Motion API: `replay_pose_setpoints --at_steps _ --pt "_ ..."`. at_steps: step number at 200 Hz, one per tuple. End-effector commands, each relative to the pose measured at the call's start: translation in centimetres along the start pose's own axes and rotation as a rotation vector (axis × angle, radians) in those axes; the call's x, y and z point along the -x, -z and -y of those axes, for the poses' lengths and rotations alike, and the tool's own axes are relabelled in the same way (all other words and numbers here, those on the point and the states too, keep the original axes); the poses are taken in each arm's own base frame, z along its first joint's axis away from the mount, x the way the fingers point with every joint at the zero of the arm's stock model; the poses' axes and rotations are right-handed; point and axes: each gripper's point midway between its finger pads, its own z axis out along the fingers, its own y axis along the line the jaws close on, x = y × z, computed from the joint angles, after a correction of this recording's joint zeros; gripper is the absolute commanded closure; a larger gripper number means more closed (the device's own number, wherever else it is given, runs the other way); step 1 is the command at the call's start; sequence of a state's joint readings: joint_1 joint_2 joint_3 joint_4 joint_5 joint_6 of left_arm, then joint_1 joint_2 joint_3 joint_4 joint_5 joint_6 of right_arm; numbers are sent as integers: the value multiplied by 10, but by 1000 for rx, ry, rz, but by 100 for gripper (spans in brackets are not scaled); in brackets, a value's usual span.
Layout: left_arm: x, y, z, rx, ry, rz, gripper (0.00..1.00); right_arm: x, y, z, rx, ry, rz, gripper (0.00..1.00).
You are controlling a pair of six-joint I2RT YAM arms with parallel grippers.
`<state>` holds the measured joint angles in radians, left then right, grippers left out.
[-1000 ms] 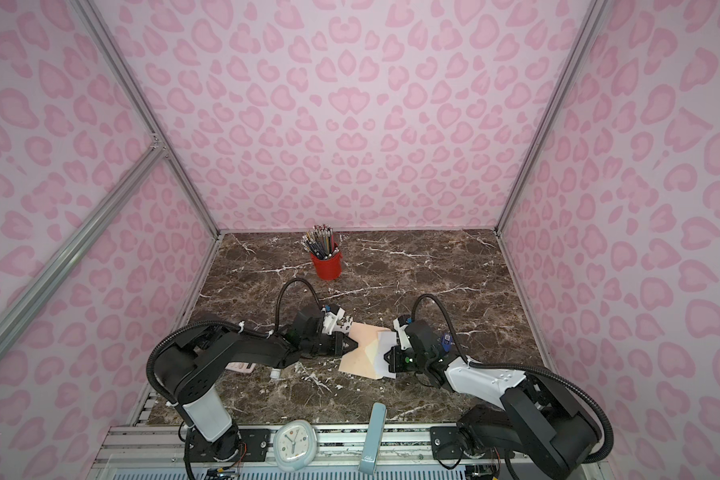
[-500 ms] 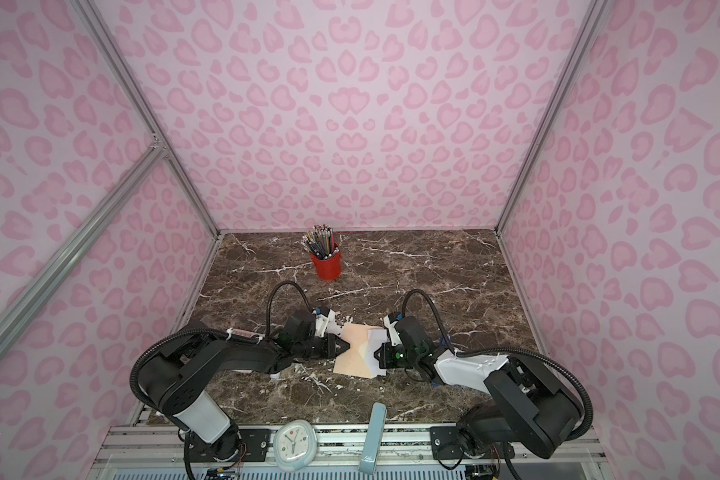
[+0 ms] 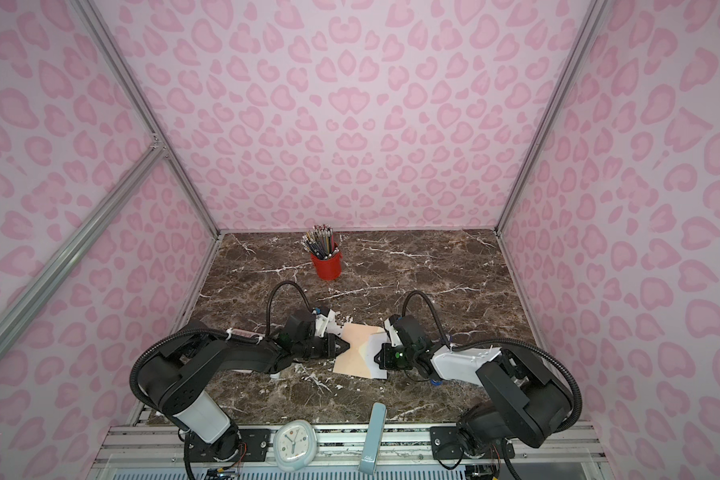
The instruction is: Place the letter into the envelope and seal it
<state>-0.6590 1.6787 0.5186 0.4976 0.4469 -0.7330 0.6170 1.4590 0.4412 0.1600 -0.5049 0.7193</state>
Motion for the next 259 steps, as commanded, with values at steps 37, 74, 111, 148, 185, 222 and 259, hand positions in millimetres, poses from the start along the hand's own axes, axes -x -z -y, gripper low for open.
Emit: replay_pose_setpoints --at_steps 37,74,111,148,185,222,259 --pt "-19 3 -36 154 56 -50 74 -6 3 16 -66 -78 -36 85" --pt "-19 1 -36 149 54 -53 74 -7 10 19 -81 -99 -38 72" --pt "-20 0 -36 146 54 -58 74 0 9 17 -76 -113 -23 61" --pt "-21 0 -37 148 53 -60 74 15 15 12 -59 -128 16 62" --pt "-22 -1 -38 147 55 -64 74 24 18 11 -43 -147 32 59" --pt "-23 -2 -38 143 54 -68 74 31 19 9 -17 -175 59 64" --pt "-24 -3 -39 143 56 -73 74 39 19 4 18 -205 81 67"
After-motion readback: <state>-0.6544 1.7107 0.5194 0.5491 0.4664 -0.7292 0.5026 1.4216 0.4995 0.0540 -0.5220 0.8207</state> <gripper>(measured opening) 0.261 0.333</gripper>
